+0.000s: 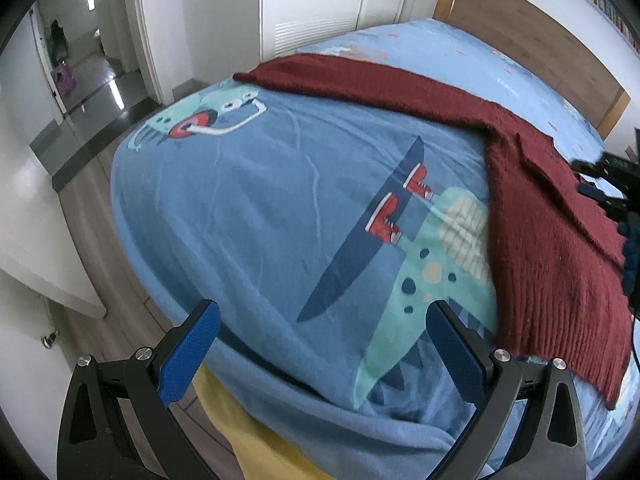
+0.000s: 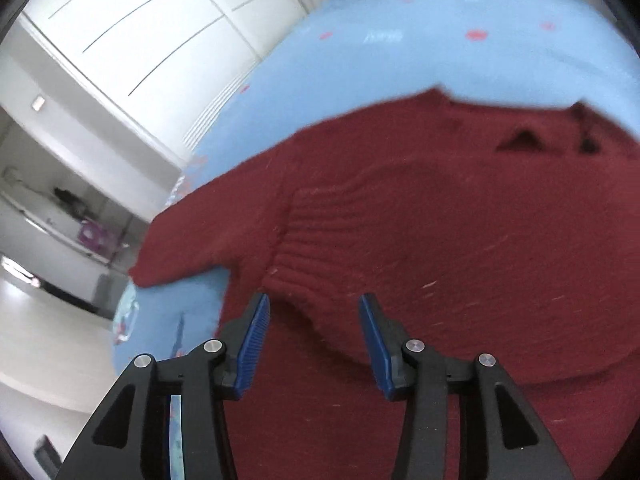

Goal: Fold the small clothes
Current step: 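Open the right gripper to release the sleeve and withdraw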

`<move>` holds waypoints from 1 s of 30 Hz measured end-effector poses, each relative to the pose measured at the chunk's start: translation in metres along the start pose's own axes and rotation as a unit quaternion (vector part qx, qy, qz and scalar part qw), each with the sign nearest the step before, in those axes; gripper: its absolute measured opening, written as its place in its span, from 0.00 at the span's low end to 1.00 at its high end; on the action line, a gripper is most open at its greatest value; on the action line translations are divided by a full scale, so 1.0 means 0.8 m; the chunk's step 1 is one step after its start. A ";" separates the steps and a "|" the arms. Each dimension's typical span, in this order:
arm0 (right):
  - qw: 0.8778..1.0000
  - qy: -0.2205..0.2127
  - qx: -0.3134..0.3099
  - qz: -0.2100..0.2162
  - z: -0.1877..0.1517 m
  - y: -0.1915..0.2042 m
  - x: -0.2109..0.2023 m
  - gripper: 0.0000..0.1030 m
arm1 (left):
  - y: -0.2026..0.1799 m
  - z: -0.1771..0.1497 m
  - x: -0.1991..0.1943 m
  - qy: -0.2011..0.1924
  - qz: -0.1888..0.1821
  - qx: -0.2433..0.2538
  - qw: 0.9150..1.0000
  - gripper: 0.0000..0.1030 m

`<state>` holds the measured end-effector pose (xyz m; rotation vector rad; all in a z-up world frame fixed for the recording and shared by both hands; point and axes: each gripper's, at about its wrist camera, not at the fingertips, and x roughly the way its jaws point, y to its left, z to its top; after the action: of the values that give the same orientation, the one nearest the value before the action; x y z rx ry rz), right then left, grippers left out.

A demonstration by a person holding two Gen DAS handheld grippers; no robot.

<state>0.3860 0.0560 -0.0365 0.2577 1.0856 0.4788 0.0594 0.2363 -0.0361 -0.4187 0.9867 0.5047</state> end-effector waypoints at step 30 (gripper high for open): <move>0.966 -0.046 0.013 -0.254 -0.048 -0.178 -0.057 0.59 | -0.030 0.046 0.040 0.014 -0.025 0.020 0.999 0.98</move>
<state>0.3691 -0.0914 -0.0790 0.0178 1.0206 -0.0077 0.1129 0.2442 -0.0433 -0.4145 1.0093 0.4339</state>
